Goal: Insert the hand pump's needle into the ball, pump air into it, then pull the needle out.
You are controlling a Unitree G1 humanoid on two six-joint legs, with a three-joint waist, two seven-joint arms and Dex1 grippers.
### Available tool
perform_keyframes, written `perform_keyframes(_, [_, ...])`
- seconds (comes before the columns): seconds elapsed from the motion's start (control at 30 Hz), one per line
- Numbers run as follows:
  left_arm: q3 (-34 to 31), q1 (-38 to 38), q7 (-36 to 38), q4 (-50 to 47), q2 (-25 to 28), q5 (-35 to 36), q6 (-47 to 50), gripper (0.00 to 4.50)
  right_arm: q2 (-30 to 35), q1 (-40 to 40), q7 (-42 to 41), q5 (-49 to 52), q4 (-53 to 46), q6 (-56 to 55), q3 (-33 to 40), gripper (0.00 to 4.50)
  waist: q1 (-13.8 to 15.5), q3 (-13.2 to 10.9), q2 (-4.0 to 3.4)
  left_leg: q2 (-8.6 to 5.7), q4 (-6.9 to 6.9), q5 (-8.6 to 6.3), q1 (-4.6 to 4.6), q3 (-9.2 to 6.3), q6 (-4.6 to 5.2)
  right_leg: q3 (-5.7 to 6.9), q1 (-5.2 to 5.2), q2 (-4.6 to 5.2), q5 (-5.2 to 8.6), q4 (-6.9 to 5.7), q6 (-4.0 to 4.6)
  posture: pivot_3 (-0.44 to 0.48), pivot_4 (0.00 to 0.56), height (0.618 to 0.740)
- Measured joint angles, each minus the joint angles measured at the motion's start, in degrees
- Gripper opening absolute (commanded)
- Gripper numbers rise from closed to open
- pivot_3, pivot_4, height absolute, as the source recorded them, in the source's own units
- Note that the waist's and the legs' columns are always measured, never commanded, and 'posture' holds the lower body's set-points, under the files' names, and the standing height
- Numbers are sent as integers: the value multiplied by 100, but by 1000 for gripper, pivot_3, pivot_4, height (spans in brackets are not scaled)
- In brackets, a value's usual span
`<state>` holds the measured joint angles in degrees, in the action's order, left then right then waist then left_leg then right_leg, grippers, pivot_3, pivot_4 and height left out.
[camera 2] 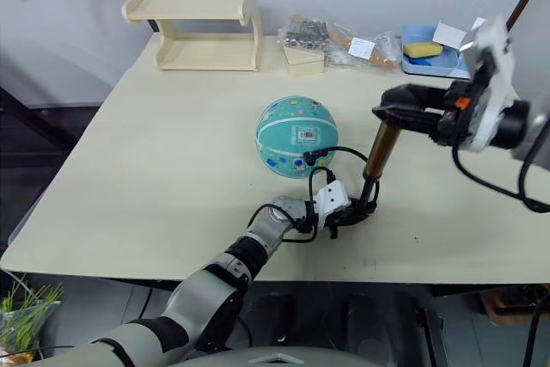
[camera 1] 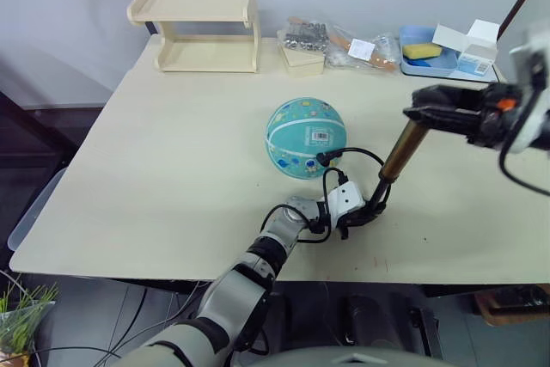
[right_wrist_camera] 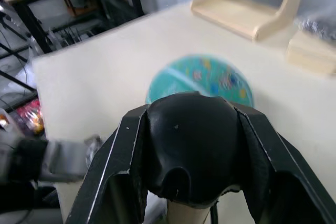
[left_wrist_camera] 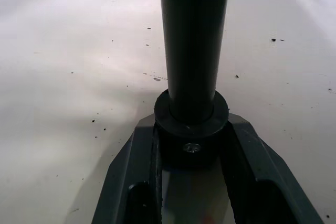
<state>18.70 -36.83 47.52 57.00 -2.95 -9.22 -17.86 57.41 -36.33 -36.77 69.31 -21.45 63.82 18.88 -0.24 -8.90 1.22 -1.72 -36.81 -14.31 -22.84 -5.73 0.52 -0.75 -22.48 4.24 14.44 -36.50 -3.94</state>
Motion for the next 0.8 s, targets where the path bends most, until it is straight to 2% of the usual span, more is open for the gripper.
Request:
perform_keyframes(0.1, [-2, -9, -17, 3, 2, 0, -1, 1041, 83, -59, 236, 296, 75, 181, 0, 1668, -2, -10, 8, 1, -4, 0, -3, 6, 1, -3, -4, 1, 0, -4, -2, 0, 150, 740])
perform_keyframes(0.27, [6, -7, -12, 6, 2, -2, 0, 1041, -61, 169, 218, 215, 49, -27, 84, 1668, -2, -7, 11, 1, -6, -1, -1, 9, 3, -4, -2, -2, -1, -5, -3, 0, 150, 740])
perform_keyframes(0.37, [15, 10, -29, 42, 34, -22, 4, 1041, -244, 801, -75, -522, -62, -714, -160, 1668, -9, 28, 47, 0, -8, -2, 15, 7, 3, 2, 9, -14, 7, -8, -16, 0, 150, 740])
perform_keyframes(0.47, [12, 54, -114, 60, 109, -55, 53, 1041, -664, 1401, -397, -1507, 39, -1636, -820, 1668, -96, 55, 78, 24, 0, -5, 98, 16, 1, -6, 82, -19, 17, -7, -30, 0, 150, 740])
perform_keyframes(0.6, [-7, 94, -165, 60, 172, -64, 80, 1041, -1074, 1660, -598, -2323, 294, -2326, -1466, 1668, -147, 85, 93, 52, 5, -23, 120, 17, -24, 10, 94, -20, 28, -8, -14, 0, 150, 740])
perform_keyframes(0.8, [-13, 167, -166, 33, 193, -60, 121, 1041, -1874, 2038, -806, -3342, 1029, -3382, -2144, 1668, -169, 160, 102, 56, 19, -9, 133, 13, 0, 19, 95, -28, 18, -7, -30, 0, 150, 740])
